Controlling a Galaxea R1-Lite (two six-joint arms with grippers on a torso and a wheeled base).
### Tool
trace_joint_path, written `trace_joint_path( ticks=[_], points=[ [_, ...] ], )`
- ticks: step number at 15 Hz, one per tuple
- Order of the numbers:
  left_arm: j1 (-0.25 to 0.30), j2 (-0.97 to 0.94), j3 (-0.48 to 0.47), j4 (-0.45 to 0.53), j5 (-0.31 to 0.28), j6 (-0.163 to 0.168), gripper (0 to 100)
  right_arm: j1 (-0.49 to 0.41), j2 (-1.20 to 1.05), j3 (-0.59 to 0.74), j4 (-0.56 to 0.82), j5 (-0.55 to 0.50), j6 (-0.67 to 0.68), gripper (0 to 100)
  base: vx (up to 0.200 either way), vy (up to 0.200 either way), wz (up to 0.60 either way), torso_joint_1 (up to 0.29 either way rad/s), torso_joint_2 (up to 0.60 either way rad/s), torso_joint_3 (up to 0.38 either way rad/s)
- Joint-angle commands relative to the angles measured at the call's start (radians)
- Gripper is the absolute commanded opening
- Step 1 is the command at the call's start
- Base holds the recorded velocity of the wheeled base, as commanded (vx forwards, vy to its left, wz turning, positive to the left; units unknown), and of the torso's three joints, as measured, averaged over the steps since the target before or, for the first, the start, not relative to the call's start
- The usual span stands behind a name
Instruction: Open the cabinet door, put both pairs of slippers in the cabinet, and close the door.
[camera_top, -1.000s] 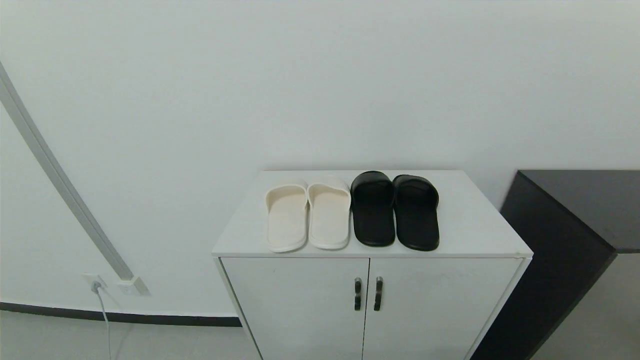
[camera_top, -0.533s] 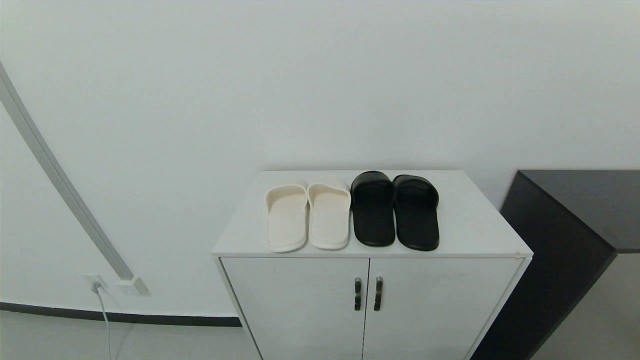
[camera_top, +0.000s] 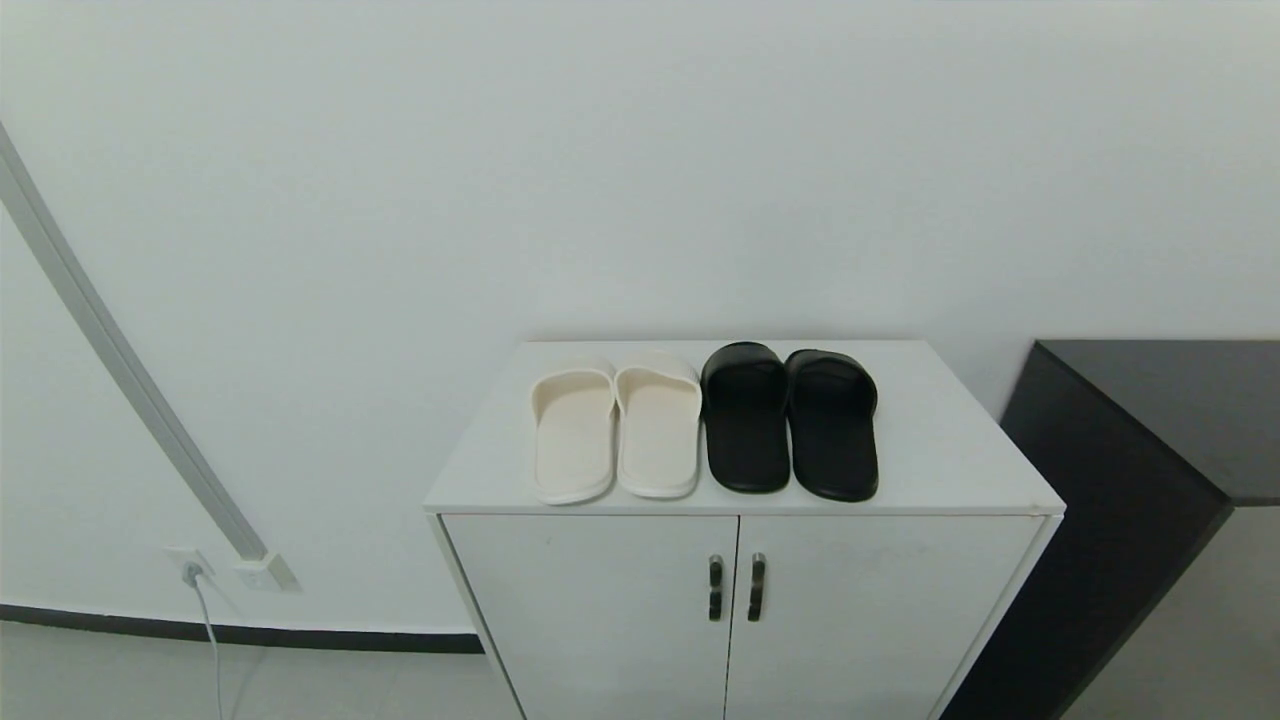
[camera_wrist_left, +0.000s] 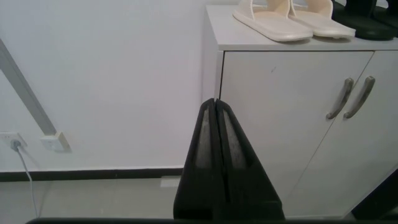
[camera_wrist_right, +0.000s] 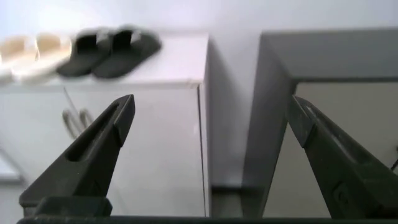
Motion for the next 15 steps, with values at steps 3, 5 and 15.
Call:
trace_joint_path(
  ticks=[3, 5, 15],
  points=[
    [0.000, 0.000, 0.000, -0.001, -0.001, 0.004, 0, 0.059, 0.484, -0.049, -0.141, 0.098, -0.024, 100, 0.000, 0.000, 0.00, 0.000, 0.00, 0.000],
    [0.000, 0.000, 0.000, -0.001, -0.001, 0.004, 0, 0.143, 0.686, -0.115, -0.216, 0.090, -0.019, 100, 0.000, 0.000, 0.00, 0.000, 0.00, 0.000],
    [0.000, 0.000, 0.000, -0.001, -0.001, 0.005, 0, 0.619, 1.366, -0.632, -0.373, -0.284, 0.238, 100, 0.000, 0.000, 0.00, 0.000, 0.00, 0.000]
  ],
)
